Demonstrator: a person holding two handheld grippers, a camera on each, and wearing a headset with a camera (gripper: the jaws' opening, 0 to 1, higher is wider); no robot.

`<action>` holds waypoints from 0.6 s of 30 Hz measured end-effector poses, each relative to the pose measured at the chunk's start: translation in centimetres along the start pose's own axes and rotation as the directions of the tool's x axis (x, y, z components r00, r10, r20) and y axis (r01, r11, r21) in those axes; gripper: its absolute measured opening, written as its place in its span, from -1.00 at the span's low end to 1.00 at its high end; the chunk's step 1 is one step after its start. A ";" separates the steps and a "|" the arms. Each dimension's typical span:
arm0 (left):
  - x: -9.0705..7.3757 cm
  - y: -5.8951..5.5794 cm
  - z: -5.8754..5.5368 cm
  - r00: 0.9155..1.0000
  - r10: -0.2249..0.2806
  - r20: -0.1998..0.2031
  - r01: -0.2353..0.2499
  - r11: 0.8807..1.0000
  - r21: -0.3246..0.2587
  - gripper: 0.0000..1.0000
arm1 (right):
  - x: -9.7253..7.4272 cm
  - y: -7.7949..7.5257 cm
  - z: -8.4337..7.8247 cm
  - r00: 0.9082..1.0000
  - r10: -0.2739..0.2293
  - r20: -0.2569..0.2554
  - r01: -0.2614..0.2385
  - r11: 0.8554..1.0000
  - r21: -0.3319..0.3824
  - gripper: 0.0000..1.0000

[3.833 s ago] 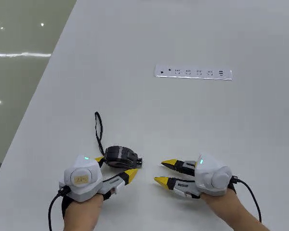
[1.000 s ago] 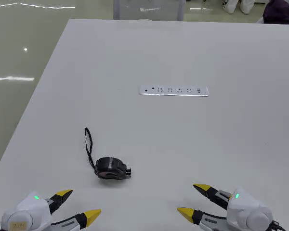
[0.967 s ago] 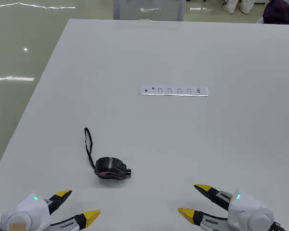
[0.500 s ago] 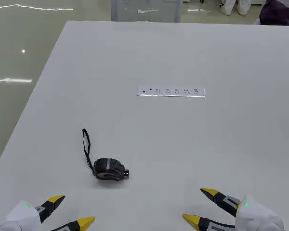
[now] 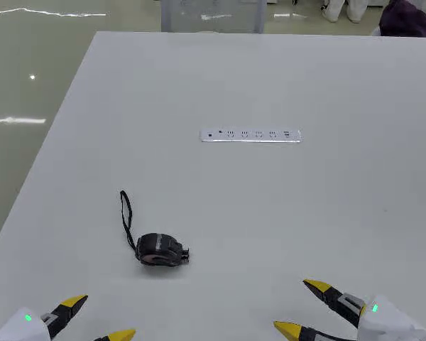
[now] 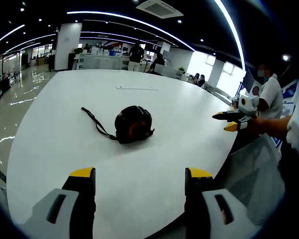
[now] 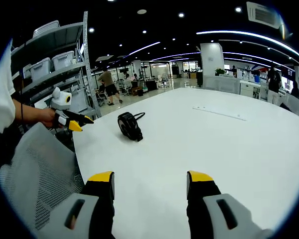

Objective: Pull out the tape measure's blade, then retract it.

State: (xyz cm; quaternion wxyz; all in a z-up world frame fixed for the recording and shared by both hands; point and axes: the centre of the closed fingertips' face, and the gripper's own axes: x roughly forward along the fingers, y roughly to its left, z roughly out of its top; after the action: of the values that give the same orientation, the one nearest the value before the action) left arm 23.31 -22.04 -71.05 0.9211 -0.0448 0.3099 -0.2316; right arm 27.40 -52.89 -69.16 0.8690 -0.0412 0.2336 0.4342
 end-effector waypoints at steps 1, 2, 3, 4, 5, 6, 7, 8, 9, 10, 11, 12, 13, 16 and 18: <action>0.0 -0.1 -0.1 1.000 0.001 -0.003 -0.001 1.000 -0.001 0.43 | -0.1 0.0 0.0 1.000 -0.002 0.000 0.002 1.000 0.004 0.18; -0.1 -0.1 -0.2 1.000 0.003 -0.003 -0.003 1.000 0.000 0.44 | -0.2 0.1 0.0 1.000 -0.004 0.000 0.004 1.000 0.005 0.18; -0.1 -0.1 -0.2 1.000 0.004 -0.001 -0.004 1.000 0.001 0.45 | -0.2 0.1 -0.1 1.000 -0.004 0.000 0.004 1.000 0.004 0.19; -0.2 -0.2 -0.3 1.000 0.005 -0.003 -0.005 1.000 -0.001 0.46 | -0.3 0.2 -0.2 1.000 -0.005 -0.003 0.005 1.000 0.002 0.19; -0.2 -0.2 -0.3 1.000 0.005 -0.001 -0.005 1.000 -0.002 0.46 | -0.3 0.2 -0.3 1.000 -0.005 -0.004 0.005 1.000 0.006 0.19; -0.3 -0.2 -0.3 1.000 0.005 0.003 -0.005 1.000 -0.007 0.47 | -0.5 0.3 -0.3 1.000 -0.007 -0.003 0.007 1.000 0.011 0.19; -0.4 -0.2 -0.4 1.000 0.006 0.002 -0.006 1.000 -0.010 0.47 | -0.6 0.3 -0.3 1.000 -0.008 -0.002 0.008 1.000 0.012 0.19; -0.5 -0.2 -0.4 1.000 0.008 0.002 -0.008 1.000 -0.011 0.48 | -0.6 0.2 -0.5 1.000 -0.009 -0.001 0.009 1.000 0.014 0.19; -0.6 -0.1 -0.4 1.000 0.013 0.006 -0.012 1.000 -0.014 0.49 | -0.7 0.3 -0.6 1.000 -0.010 -0.002 0.010 1.000 0.016 0.20; -0.7 -0.1 -0.4 1.000 0.014 0.009 -0.014 1.000 -0.017 0.50 | -0.8 0.3 -0.6 1.000 -0.012 -0.001 0.012 1.000 0.017 0.20; -0.7 0.0 -0.5 1.000 0.015 0.010 -0.015 1.000 -0.025 0.51 | -0.9 0.3 -0.6 1.000 -0.013 0.002 0.013 1.000 0.022 0.21; -0.8 0.0 -0.5 1.000 0.016 0.010 -0.016 0.999 -0.029 0.52 | -1.0 0.3 -0.5 1.000 -0.014 0.005 0.014 1.000 0.025 0.21; -0.8 0.0 -0.6 1.000 0.015 0.012 -0.015 0.999 -0.030 0.54 | -1.0 0.3 -0.6 1.000 -0.017 0.005 0.017 1.000 0.025 0.21; -1.0 -0.2 -0.7 1.000 0.014 0.014 -0.013 0.999 -0.036 0.56 | -1.1 0.4 -0.6 1.000 -0.018 0.005 0.018 0.999 0.026 0.22; -1.0 -0.2 -0.7 1.000 0.015 0.016 -0.014 0.999 -0.038 0.57 | -1.2 0.5 -0.7 1.000 -0.018 0.004 0.018 1.000 0.025 0.23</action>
State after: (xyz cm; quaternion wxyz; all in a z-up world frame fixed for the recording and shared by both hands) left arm 22.10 -21.73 -70.98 0.9242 -0.0619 0.3069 -0.2185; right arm 26.20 -53.65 -69.19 0.8738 -0.0316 0.2369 0.4234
